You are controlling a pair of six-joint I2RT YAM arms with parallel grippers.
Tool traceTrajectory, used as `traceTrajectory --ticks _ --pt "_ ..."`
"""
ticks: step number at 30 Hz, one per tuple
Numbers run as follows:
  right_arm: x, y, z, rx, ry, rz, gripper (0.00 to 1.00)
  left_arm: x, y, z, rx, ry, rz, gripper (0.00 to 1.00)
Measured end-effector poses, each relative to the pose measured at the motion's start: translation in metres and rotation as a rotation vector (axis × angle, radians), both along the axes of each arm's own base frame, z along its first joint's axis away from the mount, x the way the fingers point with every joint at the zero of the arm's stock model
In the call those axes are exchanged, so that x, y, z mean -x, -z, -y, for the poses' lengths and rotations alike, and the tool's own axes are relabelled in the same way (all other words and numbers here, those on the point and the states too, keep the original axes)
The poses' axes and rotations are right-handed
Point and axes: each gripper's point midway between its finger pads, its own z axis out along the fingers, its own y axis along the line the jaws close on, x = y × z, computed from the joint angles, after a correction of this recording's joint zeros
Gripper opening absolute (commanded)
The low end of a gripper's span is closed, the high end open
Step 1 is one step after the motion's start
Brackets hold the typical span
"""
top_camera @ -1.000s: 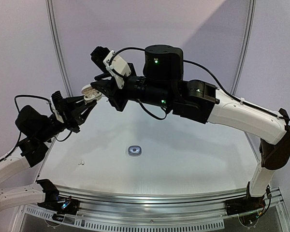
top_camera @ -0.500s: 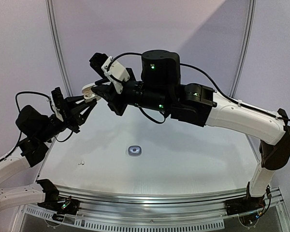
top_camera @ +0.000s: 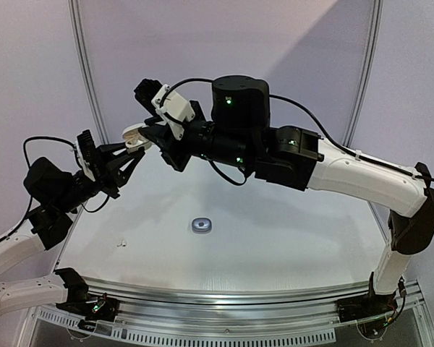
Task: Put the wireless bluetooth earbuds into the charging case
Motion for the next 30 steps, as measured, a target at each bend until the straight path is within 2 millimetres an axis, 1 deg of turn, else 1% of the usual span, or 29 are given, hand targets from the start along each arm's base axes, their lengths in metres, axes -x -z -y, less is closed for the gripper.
traceTrajectory --ticks 10,18,30 --pt "0.0004 0.0016 0.0009 0.025 0.035 0.039 0.0 -0.0002 0.0015 0.0013 0.01 0.016 -0.029 0.0" --pt "0.0033 0.0039 0.0001 0.071 0.067 0.117 0.0 0.0006 0.0011 0.0018 0.028 0.034 -0.058 0.0" --pt "0.0002 0.0081 -0.0014 0.134 0.095 0.194 0.0 -0.001 0.0032 0.0027 0.043 0.046 -0.099 0.0"
